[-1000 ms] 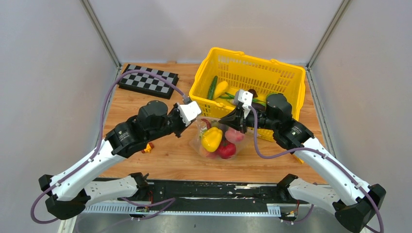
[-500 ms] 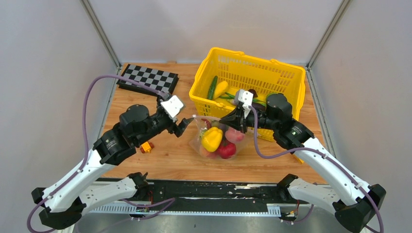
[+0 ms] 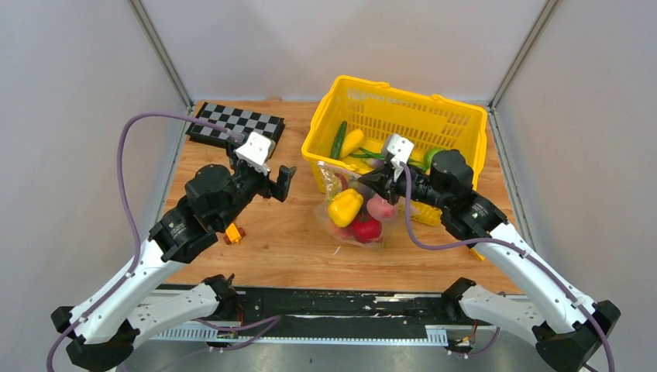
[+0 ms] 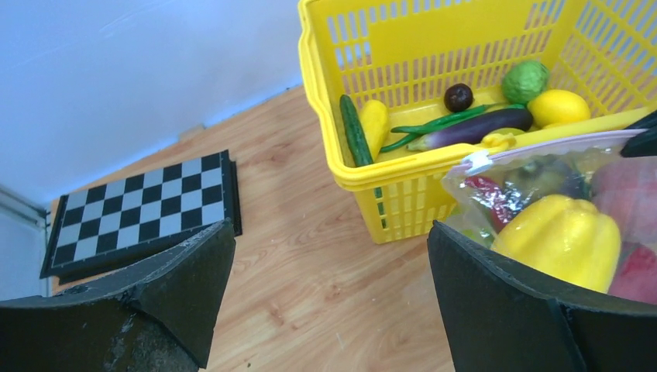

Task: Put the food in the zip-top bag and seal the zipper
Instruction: Place the zipper food storage bag at the center of the board.

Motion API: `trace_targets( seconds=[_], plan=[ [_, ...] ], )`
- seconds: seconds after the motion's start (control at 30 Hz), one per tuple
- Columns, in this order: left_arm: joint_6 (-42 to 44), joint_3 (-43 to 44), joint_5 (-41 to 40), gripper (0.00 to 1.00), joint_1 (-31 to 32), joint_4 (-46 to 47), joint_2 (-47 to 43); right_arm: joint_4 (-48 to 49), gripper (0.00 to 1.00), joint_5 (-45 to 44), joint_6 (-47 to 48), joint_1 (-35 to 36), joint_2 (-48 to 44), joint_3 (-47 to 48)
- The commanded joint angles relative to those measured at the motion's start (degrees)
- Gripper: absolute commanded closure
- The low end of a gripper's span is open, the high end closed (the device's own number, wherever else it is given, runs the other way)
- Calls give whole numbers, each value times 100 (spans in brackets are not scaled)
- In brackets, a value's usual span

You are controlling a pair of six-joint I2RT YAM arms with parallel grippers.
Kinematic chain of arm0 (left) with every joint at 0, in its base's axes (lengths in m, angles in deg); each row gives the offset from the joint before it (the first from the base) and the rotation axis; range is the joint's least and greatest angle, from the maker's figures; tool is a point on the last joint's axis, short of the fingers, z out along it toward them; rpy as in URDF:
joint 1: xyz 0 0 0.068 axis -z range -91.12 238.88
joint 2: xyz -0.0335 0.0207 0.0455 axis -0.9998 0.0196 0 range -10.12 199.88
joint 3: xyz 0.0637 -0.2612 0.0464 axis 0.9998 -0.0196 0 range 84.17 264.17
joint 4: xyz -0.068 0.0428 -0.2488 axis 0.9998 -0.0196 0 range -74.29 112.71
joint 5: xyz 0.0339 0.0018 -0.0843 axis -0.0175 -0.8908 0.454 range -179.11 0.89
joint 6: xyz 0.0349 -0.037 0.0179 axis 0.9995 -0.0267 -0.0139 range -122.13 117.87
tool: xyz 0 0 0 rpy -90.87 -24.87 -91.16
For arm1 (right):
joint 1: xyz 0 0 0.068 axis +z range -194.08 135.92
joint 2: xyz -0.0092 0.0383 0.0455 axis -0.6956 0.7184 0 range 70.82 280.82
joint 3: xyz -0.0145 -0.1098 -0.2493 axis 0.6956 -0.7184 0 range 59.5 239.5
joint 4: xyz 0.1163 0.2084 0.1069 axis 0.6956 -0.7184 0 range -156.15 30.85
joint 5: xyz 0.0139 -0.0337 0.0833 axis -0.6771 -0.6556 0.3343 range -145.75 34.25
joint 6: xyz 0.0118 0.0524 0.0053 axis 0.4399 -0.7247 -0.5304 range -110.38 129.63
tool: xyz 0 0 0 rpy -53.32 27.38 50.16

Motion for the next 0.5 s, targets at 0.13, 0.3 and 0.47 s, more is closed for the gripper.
trace_targets(
  seconds=[0.13, 0.3, 0.47],
  plan=[
    [-437, -161, -941, 0, -44, 406, -124, 234, 99, 527, 77, 24, -102, 467],
    [-540, -245, -1138, 0, -70, 455, -120, -425, 99, 626, 360, 611, 387, 459],
    [-600, -246, -1153, 0, -88, 407, -124, -537, 99, 1173, 352, 936, 465, 271]
  ],
)
